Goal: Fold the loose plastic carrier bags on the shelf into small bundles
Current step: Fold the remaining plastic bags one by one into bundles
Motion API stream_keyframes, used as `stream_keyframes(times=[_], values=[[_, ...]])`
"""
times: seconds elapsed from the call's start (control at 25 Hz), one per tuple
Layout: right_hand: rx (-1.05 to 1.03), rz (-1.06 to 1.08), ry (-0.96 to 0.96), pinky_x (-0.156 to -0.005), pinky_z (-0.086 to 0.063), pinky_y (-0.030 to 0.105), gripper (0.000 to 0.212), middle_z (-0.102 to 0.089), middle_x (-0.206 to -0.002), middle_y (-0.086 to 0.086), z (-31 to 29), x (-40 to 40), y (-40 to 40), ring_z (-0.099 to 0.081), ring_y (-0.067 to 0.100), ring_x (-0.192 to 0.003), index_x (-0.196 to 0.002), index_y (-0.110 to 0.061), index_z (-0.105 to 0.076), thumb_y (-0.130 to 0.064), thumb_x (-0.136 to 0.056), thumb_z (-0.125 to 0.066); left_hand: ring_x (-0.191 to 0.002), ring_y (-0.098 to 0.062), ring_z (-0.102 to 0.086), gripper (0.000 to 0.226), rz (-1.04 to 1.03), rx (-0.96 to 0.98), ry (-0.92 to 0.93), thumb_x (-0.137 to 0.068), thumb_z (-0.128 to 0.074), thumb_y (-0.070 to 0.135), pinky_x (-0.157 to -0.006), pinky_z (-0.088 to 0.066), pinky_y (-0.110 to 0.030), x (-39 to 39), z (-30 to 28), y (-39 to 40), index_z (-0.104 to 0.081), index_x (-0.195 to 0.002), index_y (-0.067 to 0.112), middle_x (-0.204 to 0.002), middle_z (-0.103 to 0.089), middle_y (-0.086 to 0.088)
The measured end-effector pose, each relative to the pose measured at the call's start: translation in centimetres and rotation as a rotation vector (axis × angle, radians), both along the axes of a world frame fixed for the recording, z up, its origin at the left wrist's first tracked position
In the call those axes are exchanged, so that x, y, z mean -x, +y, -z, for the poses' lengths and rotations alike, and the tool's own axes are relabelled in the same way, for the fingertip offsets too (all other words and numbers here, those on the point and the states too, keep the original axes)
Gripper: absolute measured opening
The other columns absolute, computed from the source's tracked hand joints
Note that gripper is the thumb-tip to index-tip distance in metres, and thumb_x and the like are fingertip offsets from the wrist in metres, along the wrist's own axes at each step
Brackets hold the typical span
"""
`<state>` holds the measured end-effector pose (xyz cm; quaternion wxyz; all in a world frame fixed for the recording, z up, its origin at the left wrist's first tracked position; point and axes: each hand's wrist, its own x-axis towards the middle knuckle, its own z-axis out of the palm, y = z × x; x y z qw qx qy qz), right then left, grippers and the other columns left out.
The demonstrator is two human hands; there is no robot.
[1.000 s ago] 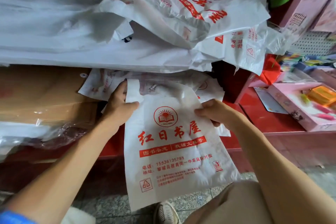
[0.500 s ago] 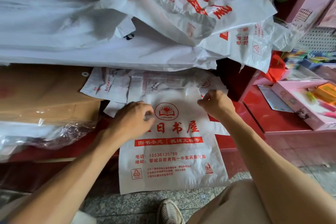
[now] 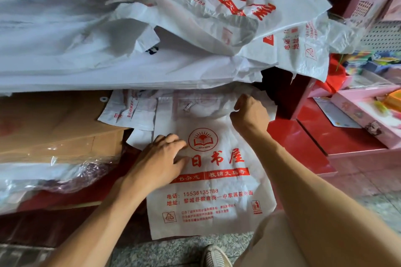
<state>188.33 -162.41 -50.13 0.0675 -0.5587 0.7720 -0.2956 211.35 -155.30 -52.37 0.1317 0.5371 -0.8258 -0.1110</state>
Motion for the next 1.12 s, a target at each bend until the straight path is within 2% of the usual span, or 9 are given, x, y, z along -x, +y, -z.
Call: stream_keyframes(times=[0.08, 0.2, 0.36, 0.44, 0.56, 0.68, 0.84, 0.96, 1.12], values=[[-0.098, -0.148, -0.089, -0.077, -0.051, 0.034, 0.033, -0.067, -0.114, 0.008, 0.6, 0.0, -0.1, -0.063, 0.029, -0.103, -0.112, -0.019, -0.063, -0.013, -0.080, -0.067, -0.122, -0.014, -0.044, 0.042, 0.001, 0.000, -0.002, -0.095, -0.052, 0.037, -0.103, -0.040, -0.032, 0.1, -0.1, 0.0, -0.053, -0.134, 0.023, -0.132, -0.050, 0.009], [-0.207, -0.226, -0.002, -0.100, -0.043, 0.046, 0.070, -0.039, -0.148, 0.002, 0.8, 0.8, 0.3, -0.043, 0.032, -0.127, -0.143, -0.026, -0.040, -0.018, -0.080, -0.069, -0.123, -0.013, -0.045, 0.045, 0.016, -0.022, 0.016, -0.093, -0.057, 0.037, -0.103, -0.040, -0.031, 0.2, -0.4, 0.4, -0.052, -0.136, 0.025, -0.134, -0.049, 0.011], [0.035, -0.126, -0.032, -0.079, -0.053, 0.034, 0.027, -0.070, -0.101, 0.005, 0.1, 1.9, 1.0, -0.064, 0.023, -0.094, -0.107, -0.017, -0.066, -0.015, -0.081, -0.062, -0.112, -0.007, -0.053, 0.032, 0.048, 0.004, 0.093, -0.087, -0.068, 0.031, -0.098, -0.045, -0.033, 0.1, -1.3, 0.6, -0.065, -0.119, 0.028, -0.122, -0.058, 0.015], [-0.066, -0.096, -0.057, -0.069, -0.058, 0.033, 0.022, -0.074, -0.080, 0.003, -0.1, 1.8, 1.4, -0.068, 0.018, -0.074, -0.093, -0.015, -0.072, -0.012, -0.083, -0.052, -0.108, -0.004, -0.054, 0.028, 0.100, -0.028, 0.083, -0.087, -0.066, 0.025, -0.096, -0.047, -0.032, 0.0, -1.2, 1.1, -0.066, -0.116, 0.028, -0.118, -0.059, 0.016], [-0.165, -0.133, -0.529, -0.062, -0.054, 0.029, 0.049, -0.063, -0.119, 0.003, -0.1, 1.4, 1.5, -0.064, 0.018, -0.085, -0.130, -0.018, -0.058, -0.002, -0.083, -0.055, -0.112, -0.003, -0.049, 0.034, 0.187, -0.048, 0.040, -0.092, -0.059, 0.020, -0.098, -0.045, -0.028, 0.1, -0.7, 2.3, -0.061, -0.126, 0.028, -0.123, -0.055, 0.018], [0.167, -0.165, -0.867, -0.064, -0.048, 0.022, 0.075, -0.050, -0.138, -0.001, -0.8, 0.3, 1.3, -0.054, 0.019, -0.114, -0.142, -0.021, -0.042, 0.012, -0.076, -0.049, -0.109, 0.000, -0.045, 0.030, 0.224, 0.001, 0.017, -0.096, -0.054, 0.013, -0.095, -0.046, -0.029, -0.6, -0.4, 3.0, -0.066, -0.119, 0.028, -0.115, -0.053, 0.021], [0.277, -0.124, -1.101, -0.078, -0.055, 0.031, 0.065, -0.055, -0.134, 0.003, -1.8, 0.5, 2.2, -0.060, 0.023, -0.109, -0.134, -0.023, -0.048, 0.013, -0.080, -0.047, -0.109, 0.001, -0.047, 0.027, 0.249, -0.003, 0.012, -0.099, -0.051, 0.016, -0.095, -0.047, -0.030, -1.3, -0.4, 3.5, -0.066, -0.117, 0.029, -0.109, -0.052, 0.022], [0.167, -0.103, -1.361, -0.078, -0.059, 0.037, 0.036, -0.068, -0.108, 0.011, -2.3, 1.3, 2.9, -0.069, 0.029, -0.093, -0.121, -0.014, -0.057, 0.005, -0.092, -0.047, -0.115, 0.001, -0.046, 0.030, 0.246, -0.029, 0.036, -0.101, -0.047, 0.018, -0.103, -0.043, -0.028, -1.3, -0.4, 4.0, -0.061, -0.127, 0.027, -0.119, -0.051, 0.020], [-0.089, -0.011, -0.985, -0.055, -0.054, 0.029, 0.019, -0.070, -0.082, 0.009, -2.3, 1.6, 3.8, -0.066, 0.023, -0.066, -0.106, -0.006, -0.064, -0.014, -0.097, -0.049, -0.115, -0.001, -0.047, 0.049, 0.287, -0.078, 0.017, -0.093, -0.051, 0.055, -0.102, -0.042, -0.028, -1.4, -0.3, 4.8, -0.055, -0.132, 0.026, -0.126, -0.052, 0.016]])
